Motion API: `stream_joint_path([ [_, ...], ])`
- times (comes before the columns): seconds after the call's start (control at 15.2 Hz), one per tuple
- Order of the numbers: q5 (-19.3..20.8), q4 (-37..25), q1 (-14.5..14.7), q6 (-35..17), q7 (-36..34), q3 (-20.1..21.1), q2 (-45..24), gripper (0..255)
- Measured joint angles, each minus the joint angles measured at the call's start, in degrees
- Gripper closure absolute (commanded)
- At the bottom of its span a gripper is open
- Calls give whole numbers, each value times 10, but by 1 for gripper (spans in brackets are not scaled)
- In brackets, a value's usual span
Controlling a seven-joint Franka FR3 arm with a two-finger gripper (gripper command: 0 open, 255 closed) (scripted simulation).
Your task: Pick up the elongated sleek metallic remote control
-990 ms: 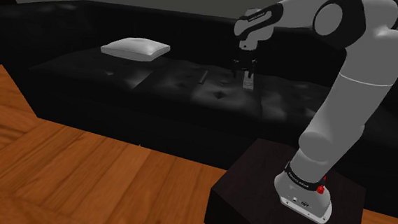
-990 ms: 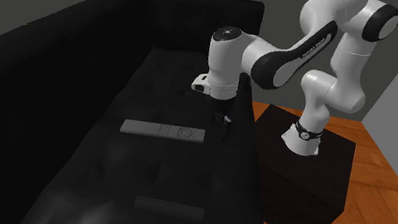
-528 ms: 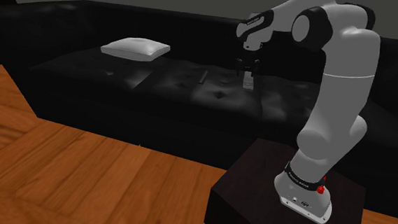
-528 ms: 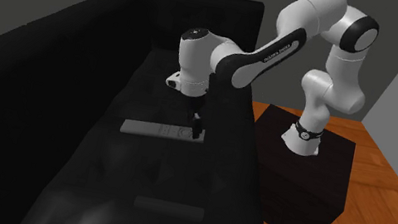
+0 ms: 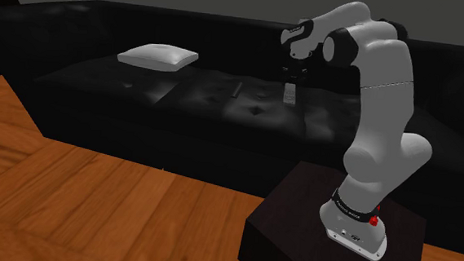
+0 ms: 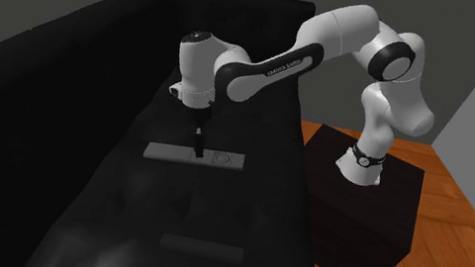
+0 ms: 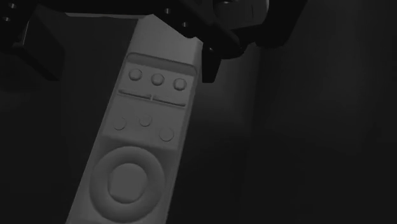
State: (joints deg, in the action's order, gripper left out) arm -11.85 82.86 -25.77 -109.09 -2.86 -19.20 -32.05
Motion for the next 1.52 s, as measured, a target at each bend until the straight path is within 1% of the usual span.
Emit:
stream_joint_path([
  [0.13,-8,-30,-14,1,1,-1,-28,0],
  [0.59,-17,-12,-17,-38,5,3,-49,0],
  [0.66,-17,-12,-17,-40,5,3,-51,255],
  [1.32,-18,-12,-17,-42,5,3,-51,255],
  [1.52,-15,-17,-17,-30,3,2,-46,255],
])
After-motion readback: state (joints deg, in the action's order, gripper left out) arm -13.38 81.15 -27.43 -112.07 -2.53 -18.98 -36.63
